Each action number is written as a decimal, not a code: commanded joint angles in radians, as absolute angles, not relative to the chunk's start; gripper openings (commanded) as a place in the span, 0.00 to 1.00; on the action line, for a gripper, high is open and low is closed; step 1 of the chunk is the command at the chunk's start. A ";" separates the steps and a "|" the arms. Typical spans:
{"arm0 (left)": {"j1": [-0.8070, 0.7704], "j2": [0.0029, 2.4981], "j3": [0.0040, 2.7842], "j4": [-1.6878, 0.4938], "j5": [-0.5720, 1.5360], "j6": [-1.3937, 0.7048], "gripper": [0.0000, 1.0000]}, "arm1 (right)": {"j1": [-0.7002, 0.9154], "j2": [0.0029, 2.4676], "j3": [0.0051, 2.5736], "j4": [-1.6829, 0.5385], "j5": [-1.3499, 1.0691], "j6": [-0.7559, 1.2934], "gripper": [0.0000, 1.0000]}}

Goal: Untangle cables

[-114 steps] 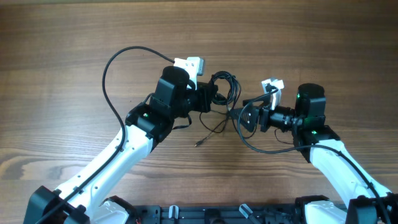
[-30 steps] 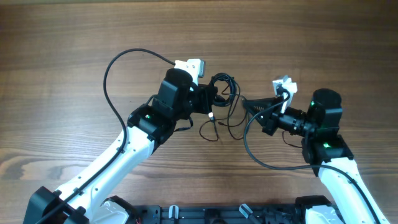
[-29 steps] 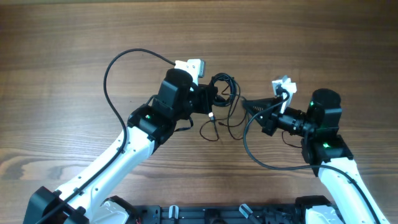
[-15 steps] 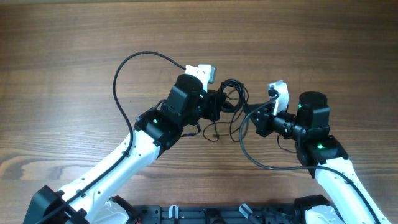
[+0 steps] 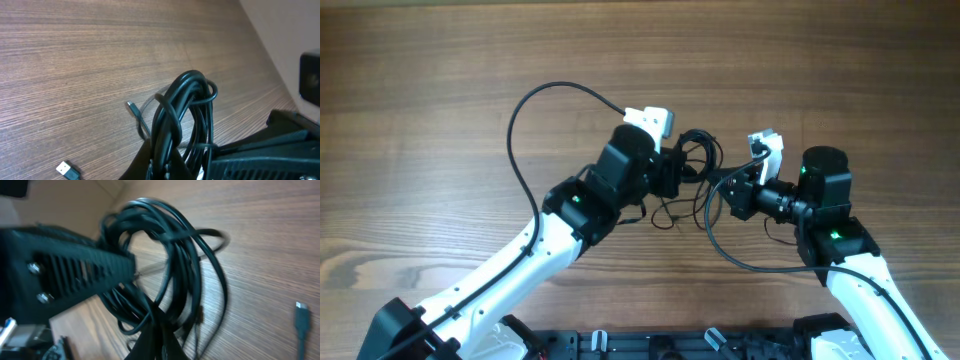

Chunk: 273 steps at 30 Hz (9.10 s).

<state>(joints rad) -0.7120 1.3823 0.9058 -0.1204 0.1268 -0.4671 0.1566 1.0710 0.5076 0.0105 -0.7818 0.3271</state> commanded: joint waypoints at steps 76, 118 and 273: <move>-0.447 1.371 0.909 0.042 1.073 -0.920 0.04 | 0.038 1.569 0.503 1.026 -0.616 0.867 1.00; -0.447 1.371 0.909 0.061 0.926 -0.775 0.04 | -0.121 1.569 0.506 0.717 -1.099 0.550 1.00; -0.803 1.599 0.909 0.009 0.131 -1.737 0.73 | -0.048 1.522 0.506 0.820 -1.113 0.972 0.04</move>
<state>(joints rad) -0.7948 1.5692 0.9031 -0.0448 0.1608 -1.6382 -0.0471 1.5249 0.5014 0.8146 -1.1206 0.9470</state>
